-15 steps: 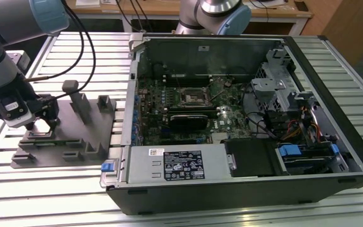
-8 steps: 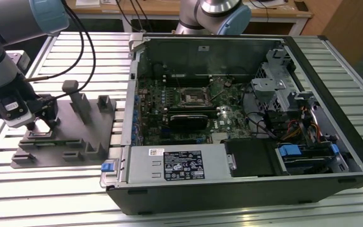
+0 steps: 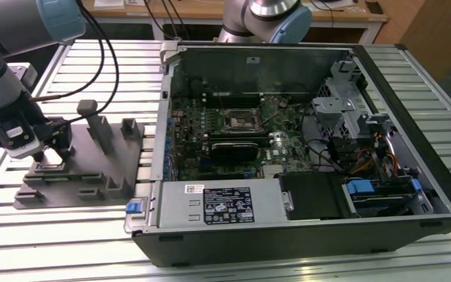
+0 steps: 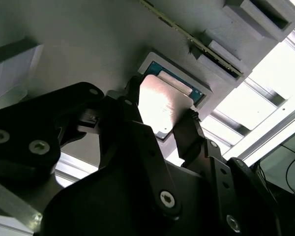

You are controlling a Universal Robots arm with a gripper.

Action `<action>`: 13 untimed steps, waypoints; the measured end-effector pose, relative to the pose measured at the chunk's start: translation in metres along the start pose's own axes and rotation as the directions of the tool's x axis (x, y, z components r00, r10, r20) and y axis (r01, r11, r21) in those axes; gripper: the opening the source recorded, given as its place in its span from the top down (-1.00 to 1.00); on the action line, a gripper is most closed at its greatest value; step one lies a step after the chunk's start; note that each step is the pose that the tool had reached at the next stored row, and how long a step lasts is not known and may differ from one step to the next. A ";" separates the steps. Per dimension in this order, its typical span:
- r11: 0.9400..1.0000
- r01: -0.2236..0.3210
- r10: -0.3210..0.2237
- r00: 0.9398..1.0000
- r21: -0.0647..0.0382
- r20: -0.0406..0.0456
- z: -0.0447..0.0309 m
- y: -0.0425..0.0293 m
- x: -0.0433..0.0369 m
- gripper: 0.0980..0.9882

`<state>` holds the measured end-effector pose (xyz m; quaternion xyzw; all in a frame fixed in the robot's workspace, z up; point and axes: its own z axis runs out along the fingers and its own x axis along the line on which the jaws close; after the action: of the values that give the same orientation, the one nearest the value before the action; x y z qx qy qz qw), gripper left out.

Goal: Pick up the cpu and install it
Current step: 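Pick up the cpu and move it towards the insertion slot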

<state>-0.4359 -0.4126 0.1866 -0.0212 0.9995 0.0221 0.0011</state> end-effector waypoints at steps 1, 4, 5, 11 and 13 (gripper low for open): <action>1.000 0.000 0.000 1.000 0.000 0.000 -0.0008 0.0000 0.0000 0.04; 1.000 0.000 0.000 1.000 0.000 0.000 -0.0045 0.0002 0.0001 0.04; 1.000 0.000 0.000 1.000 0.000 0.000 -0.0045 0.0002 0.0000 0.04; 1.000 0.000 0.000 1.000 0.000 -0.001 -0.0044 0.0001 0.0001 0.04; 1.000 0.000 0.000 1.000 0.000 -0.001 -0.0041 0.0002 0.0001 0.04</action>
<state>-0.4360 -0.4126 0.1907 -0.0211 0.9995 0.0218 0.0007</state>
